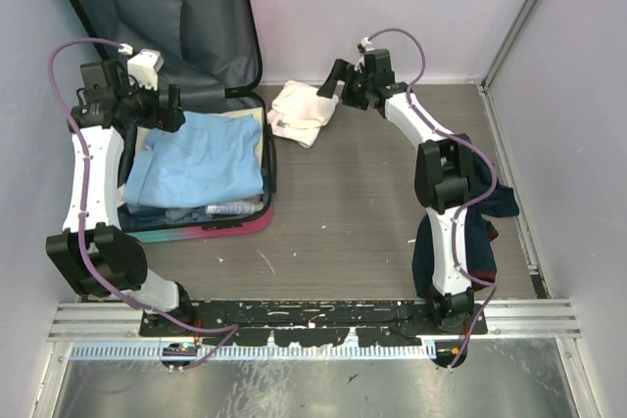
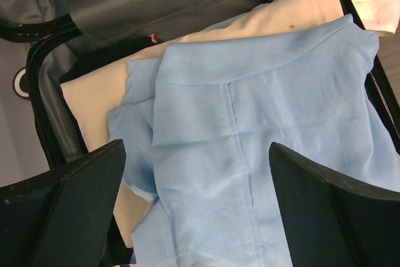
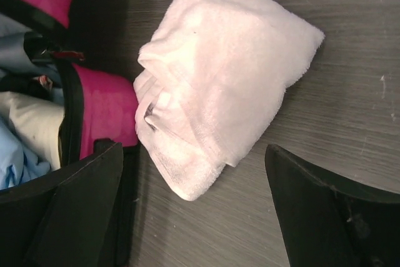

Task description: Pack the luggage

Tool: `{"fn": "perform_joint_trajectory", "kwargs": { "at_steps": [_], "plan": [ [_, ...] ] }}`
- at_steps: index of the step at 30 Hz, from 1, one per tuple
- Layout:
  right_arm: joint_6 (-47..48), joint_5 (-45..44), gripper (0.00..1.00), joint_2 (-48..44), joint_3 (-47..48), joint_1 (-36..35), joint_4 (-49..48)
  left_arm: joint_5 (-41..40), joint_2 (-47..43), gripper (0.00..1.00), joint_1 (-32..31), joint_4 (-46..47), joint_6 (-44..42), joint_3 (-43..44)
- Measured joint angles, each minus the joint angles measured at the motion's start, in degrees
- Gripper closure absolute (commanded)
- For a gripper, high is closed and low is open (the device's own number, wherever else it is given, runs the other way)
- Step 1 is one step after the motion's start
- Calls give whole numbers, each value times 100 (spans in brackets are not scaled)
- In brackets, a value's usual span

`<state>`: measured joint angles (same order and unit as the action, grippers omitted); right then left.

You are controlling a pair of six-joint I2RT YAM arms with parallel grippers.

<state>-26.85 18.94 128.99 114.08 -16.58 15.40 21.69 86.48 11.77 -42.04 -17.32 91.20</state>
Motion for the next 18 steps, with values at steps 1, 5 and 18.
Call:
{"fn": "perform_joint_trajectory", "kwargs": {
  "at_steps": [1,5,18],
  "plan": [
    [-188,9,2,72,-48,15,-92,-22,-2,2,-20,26,0,-17],
    [-892,59,6,446,-87,-7,-365,-166,-2,2,-55,63,-7,-114],
    [-2603,0,56,1475,96,-164,-870,-354,26,2,-81,74,-4,-120]
  ]
}}
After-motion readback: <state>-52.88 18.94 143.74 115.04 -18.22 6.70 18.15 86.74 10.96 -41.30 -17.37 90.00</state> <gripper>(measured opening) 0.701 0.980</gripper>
